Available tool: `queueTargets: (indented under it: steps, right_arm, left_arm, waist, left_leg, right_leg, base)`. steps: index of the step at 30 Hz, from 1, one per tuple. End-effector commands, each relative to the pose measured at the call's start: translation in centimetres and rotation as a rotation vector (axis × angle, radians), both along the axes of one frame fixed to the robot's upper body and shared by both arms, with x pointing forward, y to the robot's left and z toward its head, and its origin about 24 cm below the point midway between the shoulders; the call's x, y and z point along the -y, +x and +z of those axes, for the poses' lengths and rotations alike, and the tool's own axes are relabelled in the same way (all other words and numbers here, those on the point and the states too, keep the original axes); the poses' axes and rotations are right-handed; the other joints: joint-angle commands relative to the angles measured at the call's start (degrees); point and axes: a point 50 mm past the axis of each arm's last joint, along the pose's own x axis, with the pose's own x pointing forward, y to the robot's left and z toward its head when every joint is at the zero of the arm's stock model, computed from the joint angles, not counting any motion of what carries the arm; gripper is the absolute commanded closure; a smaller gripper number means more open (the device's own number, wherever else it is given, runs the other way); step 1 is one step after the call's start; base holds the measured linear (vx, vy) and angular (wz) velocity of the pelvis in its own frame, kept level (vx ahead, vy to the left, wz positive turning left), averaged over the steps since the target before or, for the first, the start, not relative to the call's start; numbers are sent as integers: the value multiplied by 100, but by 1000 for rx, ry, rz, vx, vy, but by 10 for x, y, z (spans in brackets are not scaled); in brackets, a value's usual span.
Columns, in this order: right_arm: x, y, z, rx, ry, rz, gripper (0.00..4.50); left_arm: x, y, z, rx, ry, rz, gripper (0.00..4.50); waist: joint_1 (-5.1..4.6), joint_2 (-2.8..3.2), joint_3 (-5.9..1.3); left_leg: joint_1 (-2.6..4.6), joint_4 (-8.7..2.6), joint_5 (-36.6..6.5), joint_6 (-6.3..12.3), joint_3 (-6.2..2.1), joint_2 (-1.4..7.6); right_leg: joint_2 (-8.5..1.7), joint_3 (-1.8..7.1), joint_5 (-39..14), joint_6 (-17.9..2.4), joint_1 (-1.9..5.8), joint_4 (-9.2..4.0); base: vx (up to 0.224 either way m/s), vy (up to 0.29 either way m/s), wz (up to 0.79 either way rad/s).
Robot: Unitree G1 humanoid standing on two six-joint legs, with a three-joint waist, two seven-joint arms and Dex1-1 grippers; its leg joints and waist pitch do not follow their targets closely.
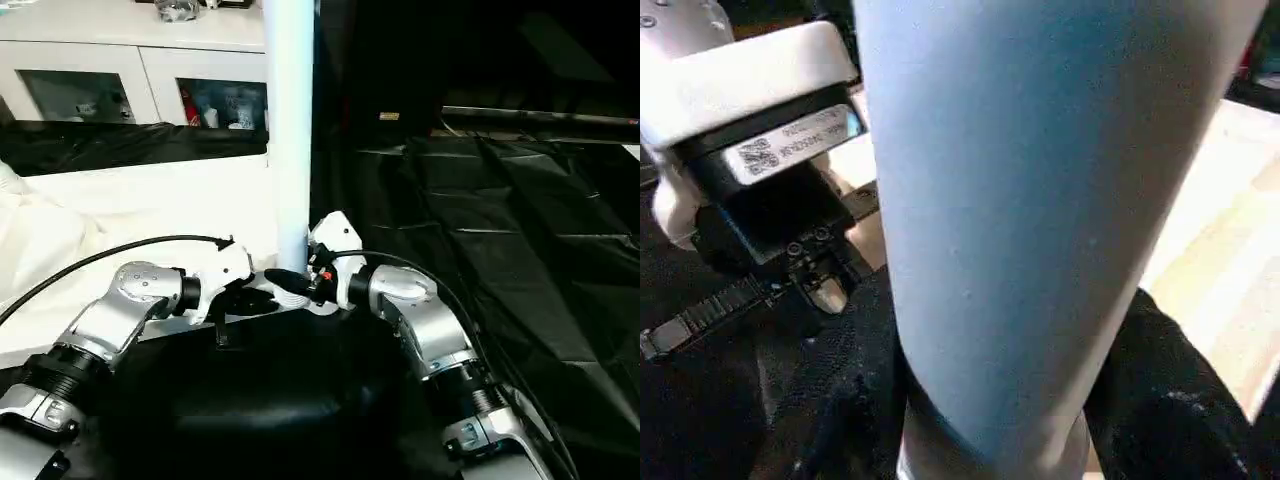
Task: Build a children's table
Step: Insert table leg to table base
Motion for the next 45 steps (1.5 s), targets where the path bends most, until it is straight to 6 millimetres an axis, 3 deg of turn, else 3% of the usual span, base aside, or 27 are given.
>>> queueTargets:
  steps: [1, 8, 18, 24, 33, 36, 37, 39, 41, 45]
  right_arm:
    - [18, -3, -16, -95, -38, -68, 261]
    - [39, -2, -5, -118, -118, -96, 261]
    - [37, 5, -8, -175, -95, -143, 261]
    - [32, 11, -14, -243, -83, -160, 261]
    - [42, 6, -23, -308, 1, -223, 261]
    - [45, 2, -31, -334, 53, -262, 261]
    - [46, 0, -32, -338, 70, -272, 261]
    - [46, -1, -35, -343, 79, -282, 261]
    - [47, -5, -42, -350, 96, -306, 261]
    - [47, -12, -51, -333, 116, -338, 261]
  left_arm:
    - [5, 2, 9, 49, -41, -19, 450]
    - [7, 0, 10, 38, -40, -58, 450]
    - [8, 0, 10, 36, -42, -63, 450]
    - [7, 1, 10, 34, -39, -63, 450]
    - [6, 0, 10, 34, -38, -58, 450]
    - [5, 0, 10, 35, -38, -59, 450]
    - [5, 0, 10, 36, -38, -60, 450]
    - [5, 0, 10, 36, -37, -60, 450]
    - [5, 1, 11, 39, -35, -60, 450]
    - [4, 2, 12, 45, -32, -59, 450]
  waist:
    - [19, -41, -285]
    - [49, -54, -290]
    - [72, -33, -303]
    - [30, -25, -295]
    - [36, -21, -303]
    - [42, -4, -309]
    - [54, 48, -303]
    - [44, 21, -301]
    - [59, 87, -300]
    - [55, 54, -305]
  left_leg:
    - [83, -375, -2419, -50, 76, -92]
    - [82, -359, -2229, -14, 96, -96]
    - [85, -358, -2164, -67, 95, -91]
    - [92, -364, -2342, -121, 86, -99]
    - [93, -365, -2222, -93, 92, -87]
    - [93, -368, -2230, -99, 90, -92]
    - [105, -374, -2288, -112, 84, -90]
    - [101, -373, -2353, -123, 87, -91]
    - [117, -385, -2444, -160, 72, -89]
    - [109, -386, -2453, -154, 76, -88]
  right_leg:
    - [-41, 25, -2191, -881, 154, -541]
    - [-33, 34, -2045, -879, 179, -534]
    - [-34, 23, -1819, -987, 176, -507]
    - [-41, 17, -2073, -953, 167, -530]
    - [-37, 23, -1814, -1021, 176, -510]
    - [-36, 19, -1730, -1057, 187, -506]
    - [-44, 20, -1786, -1062, 174, -510]
    - [-43, 16, -1863, -1044, 172, -525]
    - [-46, 15, -1953, -1020, 160, -530]
    - [-44, 17, -1874, -1026, 167, -534]
  base:
    - [0, 0, 0]
    - [0, 0, 0]
    - [0, 0, 0]
    - [0, 0, 0]
    - [0, 0, 0]
    - [0, 0, 0]
    - [0, 0, 0]
    - [0, 0, 0]
    - [0, 0, 0]
    - [0, 0, 0]
